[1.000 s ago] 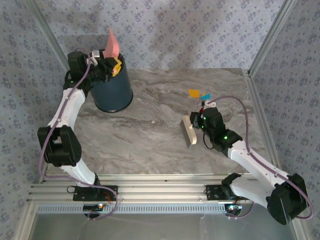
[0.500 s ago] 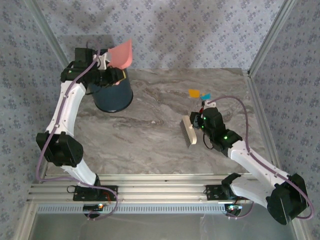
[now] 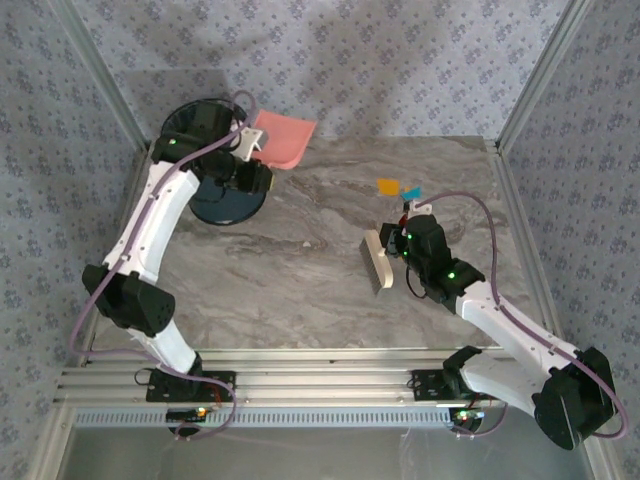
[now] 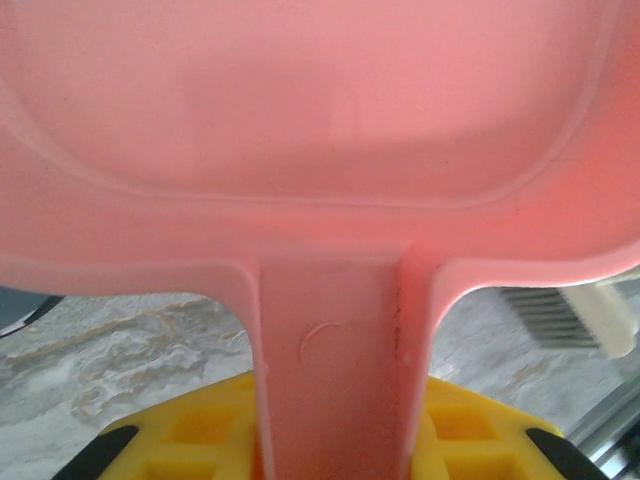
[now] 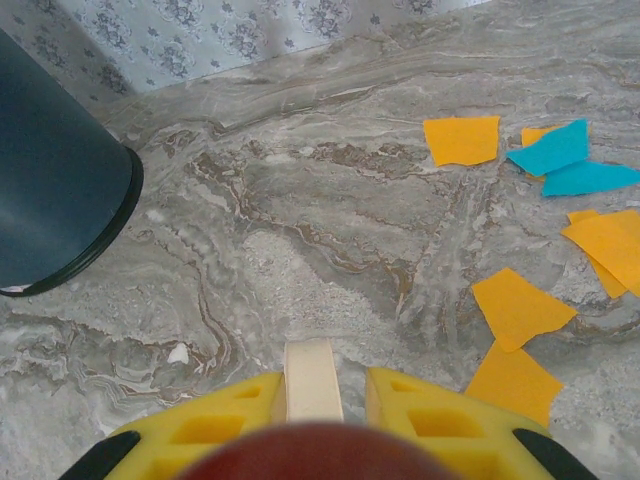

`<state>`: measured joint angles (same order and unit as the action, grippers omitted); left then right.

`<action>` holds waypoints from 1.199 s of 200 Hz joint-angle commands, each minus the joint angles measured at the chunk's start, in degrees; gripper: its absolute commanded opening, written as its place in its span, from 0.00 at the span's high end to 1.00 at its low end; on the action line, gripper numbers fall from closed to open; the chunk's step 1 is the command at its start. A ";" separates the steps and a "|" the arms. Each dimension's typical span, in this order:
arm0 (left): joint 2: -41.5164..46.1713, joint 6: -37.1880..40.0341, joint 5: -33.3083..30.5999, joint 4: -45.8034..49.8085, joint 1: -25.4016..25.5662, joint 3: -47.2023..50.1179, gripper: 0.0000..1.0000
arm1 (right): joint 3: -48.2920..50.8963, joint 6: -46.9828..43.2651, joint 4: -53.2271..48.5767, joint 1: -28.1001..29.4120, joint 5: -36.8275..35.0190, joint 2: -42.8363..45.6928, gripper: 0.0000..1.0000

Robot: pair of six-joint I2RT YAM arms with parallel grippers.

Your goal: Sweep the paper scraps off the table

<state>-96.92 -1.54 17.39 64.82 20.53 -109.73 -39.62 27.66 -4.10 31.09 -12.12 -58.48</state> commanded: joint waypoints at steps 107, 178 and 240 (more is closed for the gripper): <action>-8.89 10.46 -16.77 9.11 14.19 4.55 1.00 | 2.77 0.12 -0.16 -2.35 -0.19 5.95 1.00; -10.65 10.27 -14.86 6.93 17.22 11.98 1.00 | 3.00 -1.85 -2.72 -4.44 1.65 9.06 1.00; -11.44 9.36 -11.59 5.04 19.68 17.67 1.00 | 0.03 -3.55 -5.62 -9.39 5.79 11.37 1.00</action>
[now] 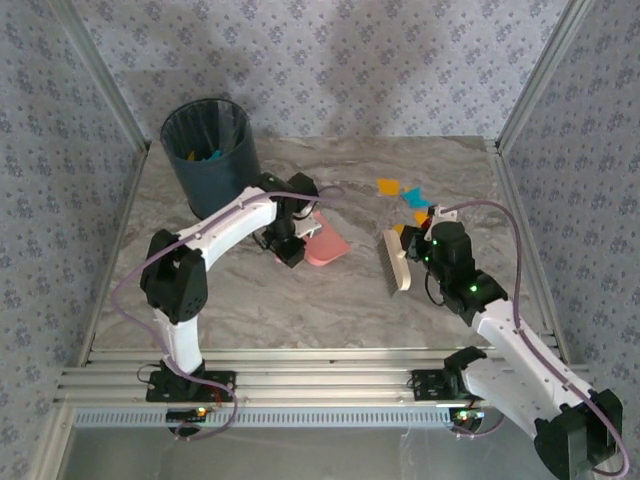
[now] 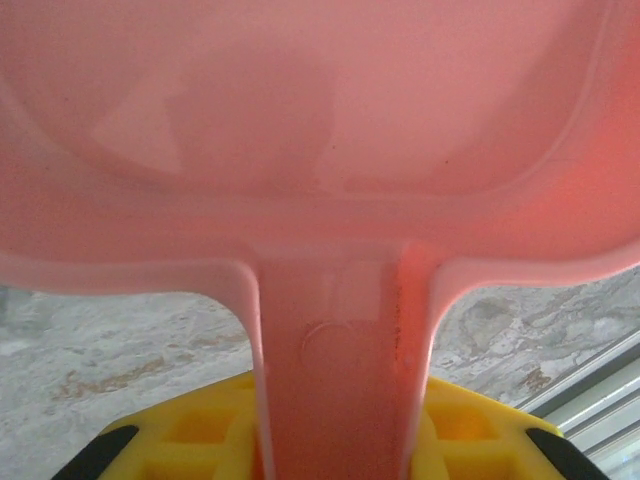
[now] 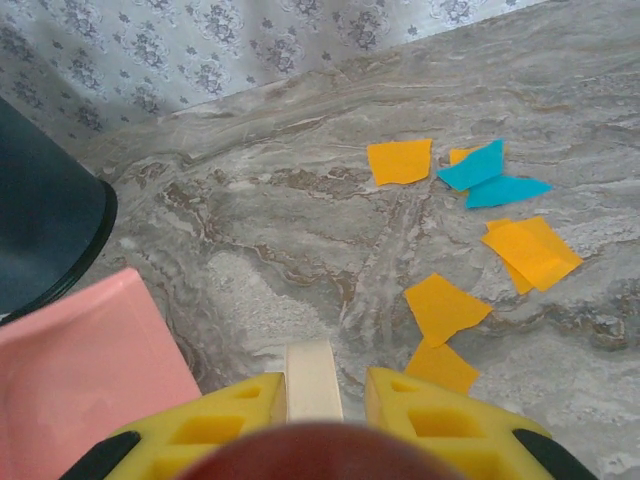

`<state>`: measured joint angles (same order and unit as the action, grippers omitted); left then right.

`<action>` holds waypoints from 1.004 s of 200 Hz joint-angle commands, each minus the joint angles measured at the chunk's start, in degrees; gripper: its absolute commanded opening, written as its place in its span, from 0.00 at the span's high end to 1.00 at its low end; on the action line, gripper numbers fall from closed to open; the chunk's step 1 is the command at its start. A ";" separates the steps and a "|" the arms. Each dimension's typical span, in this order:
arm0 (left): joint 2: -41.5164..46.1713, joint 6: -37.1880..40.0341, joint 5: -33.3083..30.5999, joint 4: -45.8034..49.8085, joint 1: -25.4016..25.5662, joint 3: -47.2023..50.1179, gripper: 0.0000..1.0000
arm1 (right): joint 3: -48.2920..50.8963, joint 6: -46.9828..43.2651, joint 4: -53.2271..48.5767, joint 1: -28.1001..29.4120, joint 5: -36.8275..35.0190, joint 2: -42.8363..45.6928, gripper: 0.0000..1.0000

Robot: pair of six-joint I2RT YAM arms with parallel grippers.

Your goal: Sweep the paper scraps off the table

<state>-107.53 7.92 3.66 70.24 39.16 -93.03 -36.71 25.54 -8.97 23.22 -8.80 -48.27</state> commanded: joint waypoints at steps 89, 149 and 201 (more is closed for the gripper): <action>-2.86 -0.19 3.68 -2.94 1.62 3.20 1.00 | -8.39 -8.66 3.31 -13.41 4.16 -4.21 1.00; -3.99 -0.19 4.45 -3.09 1.62 3.39 1.00 | -8.19 -15.65 13.86 -20.91 0.49 -13.26 1.00; -5.39 -0.17 3.81 -2.83 2.10 3.80 1.00 | -9.60 -24.57 23.94 -22.08 -5.66 -22.50 1.00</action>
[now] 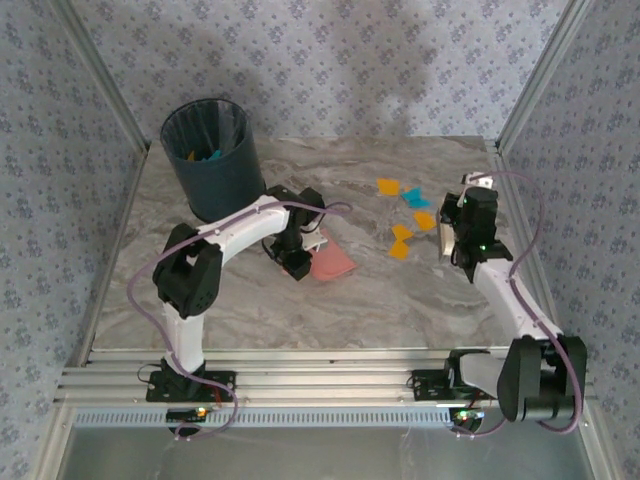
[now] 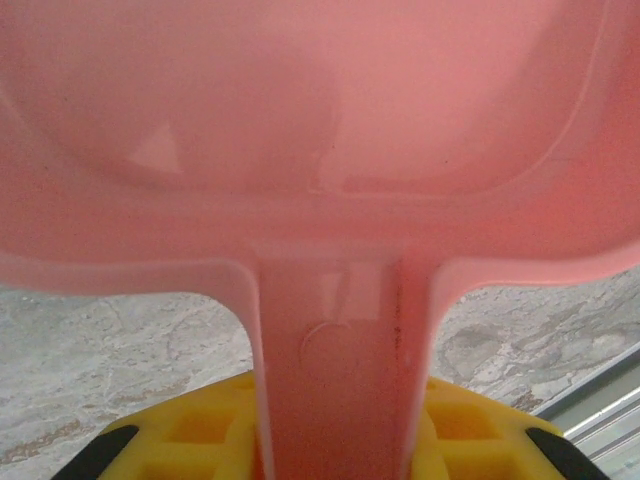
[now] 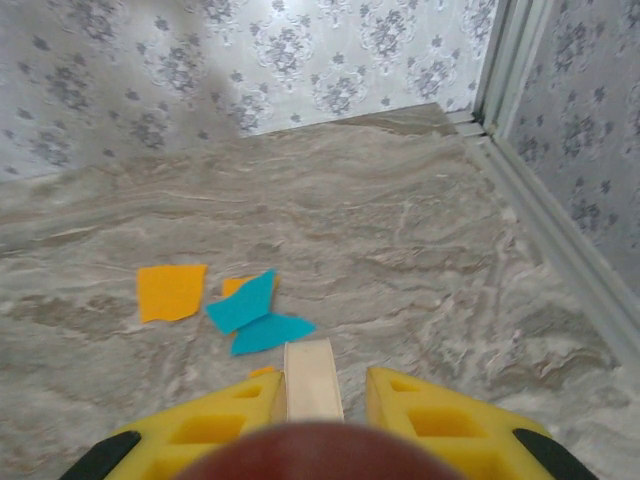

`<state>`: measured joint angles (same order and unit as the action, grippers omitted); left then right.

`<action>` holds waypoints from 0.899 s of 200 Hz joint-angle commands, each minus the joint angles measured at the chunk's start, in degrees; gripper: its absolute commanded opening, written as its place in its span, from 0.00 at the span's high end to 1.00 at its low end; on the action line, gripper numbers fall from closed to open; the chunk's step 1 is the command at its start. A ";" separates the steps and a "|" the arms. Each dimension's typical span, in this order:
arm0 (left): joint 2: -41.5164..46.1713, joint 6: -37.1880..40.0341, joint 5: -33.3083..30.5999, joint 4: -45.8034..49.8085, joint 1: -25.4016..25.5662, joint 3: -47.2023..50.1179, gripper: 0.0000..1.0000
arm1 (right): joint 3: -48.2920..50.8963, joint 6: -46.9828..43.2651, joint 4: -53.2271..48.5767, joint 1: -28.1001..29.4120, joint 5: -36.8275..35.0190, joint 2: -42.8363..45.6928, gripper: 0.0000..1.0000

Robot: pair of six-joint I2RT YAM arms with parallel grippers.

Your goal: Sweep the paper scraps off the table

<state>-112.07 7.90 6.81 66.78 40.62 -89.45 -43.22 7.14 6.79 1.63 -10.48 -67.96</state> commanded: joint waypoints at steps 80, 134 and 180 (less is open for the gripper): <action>-1.09 0.70 0.59 0.05 1.38 1.11 1.00 | -7.90 -15.16 12.68 -0.25 -5.36 -15.26 1.00; 0.53 3.78 1.08 -2.85 1.61 4.46 1.00 | -7.92 -17.53 11.93 1.20 0.51 -18.46 1.00; 1.65 7.17 0.75 -4.26 2.74 6.89 1.00 | -7.06 -19.09 9.93 3.58 4.20 -18.37 1.00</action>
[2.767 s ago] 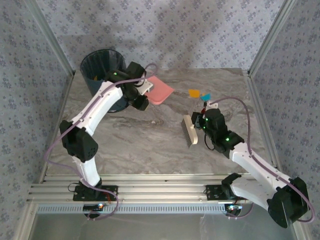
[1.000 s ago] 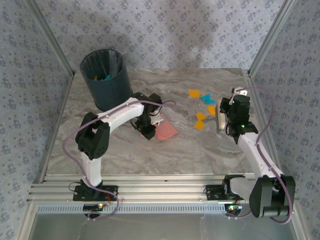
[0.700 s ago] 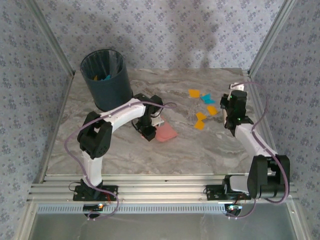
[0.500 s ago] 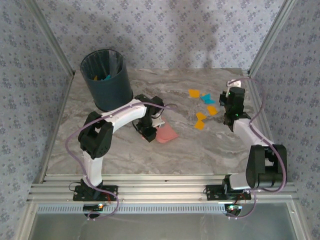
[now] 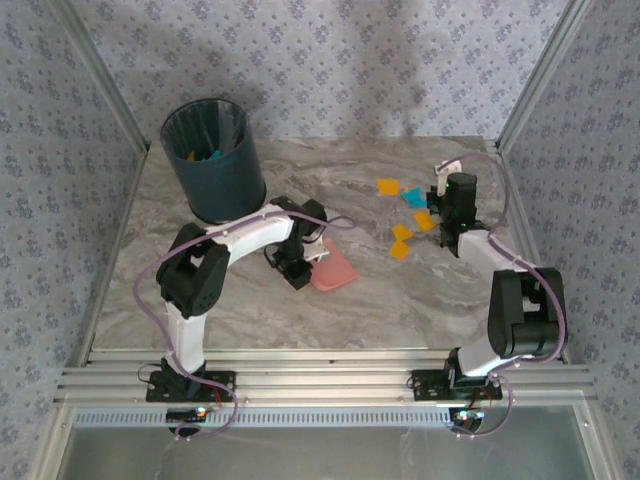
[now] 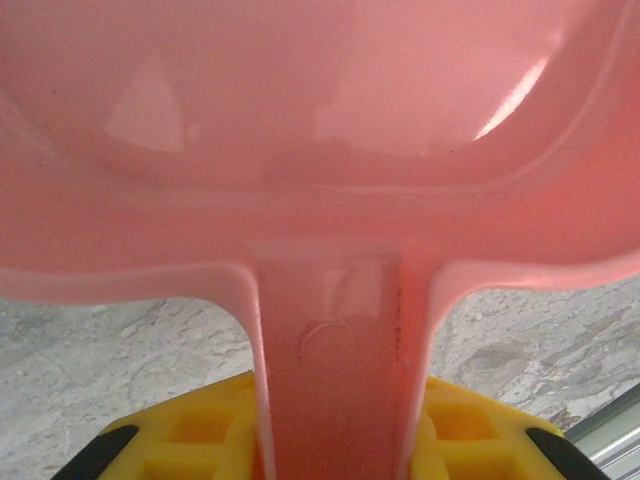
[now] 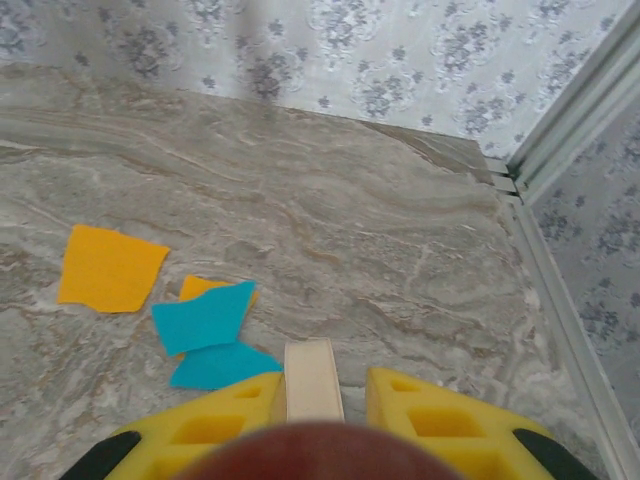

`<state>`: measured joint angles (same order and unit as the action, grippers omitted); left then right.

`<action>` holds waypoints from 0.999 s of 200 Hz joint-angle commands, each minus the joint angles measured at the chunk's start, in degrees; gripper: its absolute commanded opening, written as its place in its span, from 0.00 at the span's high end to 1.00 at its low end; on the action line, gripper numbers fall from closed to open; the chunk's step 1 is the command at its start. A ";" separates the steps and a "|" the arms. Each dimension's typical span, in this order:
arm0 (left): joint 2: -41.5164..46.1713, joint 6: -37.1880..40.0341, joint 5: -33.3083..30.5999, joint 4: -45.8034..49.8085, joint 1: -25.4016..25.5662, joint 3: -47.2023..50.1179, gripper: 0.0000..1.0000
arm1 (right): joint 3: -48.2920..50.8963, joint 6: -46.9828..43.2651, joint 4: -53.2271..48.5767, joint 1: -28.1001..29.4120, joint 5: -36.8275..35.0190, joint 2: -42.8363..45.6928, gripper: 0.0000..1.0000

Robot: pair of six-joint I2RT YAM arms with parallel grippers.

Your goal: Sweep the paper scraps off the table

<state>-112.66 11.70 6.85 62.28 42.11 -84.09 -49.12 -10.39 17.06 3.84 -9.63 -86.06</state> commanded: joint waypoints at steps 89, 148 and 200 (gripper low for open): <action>2.27 3.46 0.01 0.91 1.75 1.54 1.00 | 3.12 -0.32 -5.32 10.27 3.39 4.78 1.00; 2.28 3.25 -0.33 1.25 1.74 1.38 1.00 | 5.08 5.27 -9.45 17.83 -0.88 7.80 1.00; 2.45 3.32 -0.44 1.23 1.78 1.48 1.00 | 7.49 12.40 -8.94 23.50 -5.23 10.16 1.00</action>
<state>-111.83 14.35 6.81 61.25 43.31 -82.67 -42.98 -4.23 10.59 25.50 -12.14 -77.25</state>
